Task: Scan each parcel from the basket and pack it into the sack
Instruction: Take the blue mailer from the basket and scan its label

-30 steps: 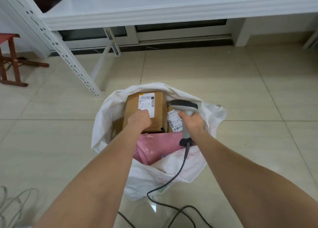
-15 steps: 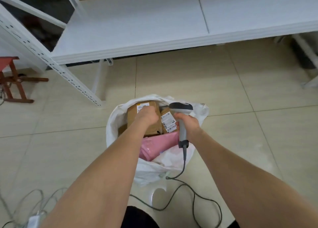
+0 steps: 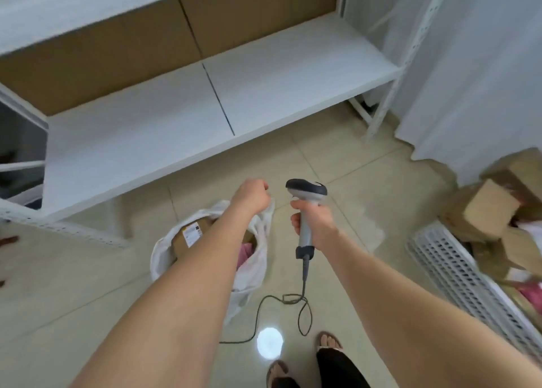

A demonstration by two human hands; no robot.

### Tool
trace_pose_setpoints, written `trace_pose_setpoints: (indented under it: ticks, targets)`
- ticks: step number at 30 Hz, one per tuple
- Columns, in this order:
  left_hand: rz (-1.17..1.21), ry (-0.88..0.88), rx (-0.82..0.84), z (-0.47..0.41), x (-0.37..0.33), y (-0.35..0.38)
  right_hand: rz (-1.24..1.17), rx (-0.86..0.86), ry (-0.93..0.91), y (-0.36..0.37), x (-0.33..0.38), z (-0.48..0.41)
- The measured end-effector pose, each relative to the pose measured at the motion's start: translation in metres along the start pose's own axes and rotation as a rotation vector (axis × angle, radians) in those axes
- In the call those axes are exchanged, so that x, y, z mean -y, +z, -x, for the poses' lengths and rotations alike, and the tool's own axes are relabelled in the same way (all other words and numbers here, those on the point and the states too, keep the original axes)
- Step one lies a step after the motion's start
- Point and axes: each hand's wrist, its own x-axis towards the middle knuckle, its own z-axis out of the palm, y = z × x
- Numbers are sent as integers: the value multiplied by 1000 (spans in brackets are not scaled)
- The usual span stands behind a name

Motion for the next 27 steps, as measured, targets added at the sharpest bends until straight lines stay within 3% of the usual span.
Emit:
trace_pose_setpoints:
  ticks: [12,27]
  targets:
    - [-144,418,59,78,-262,-7,-465,-357,-142,-200,87,141]
    - [-339,710,215,190,-594,173,-738,-643,-118,-558,80,193]
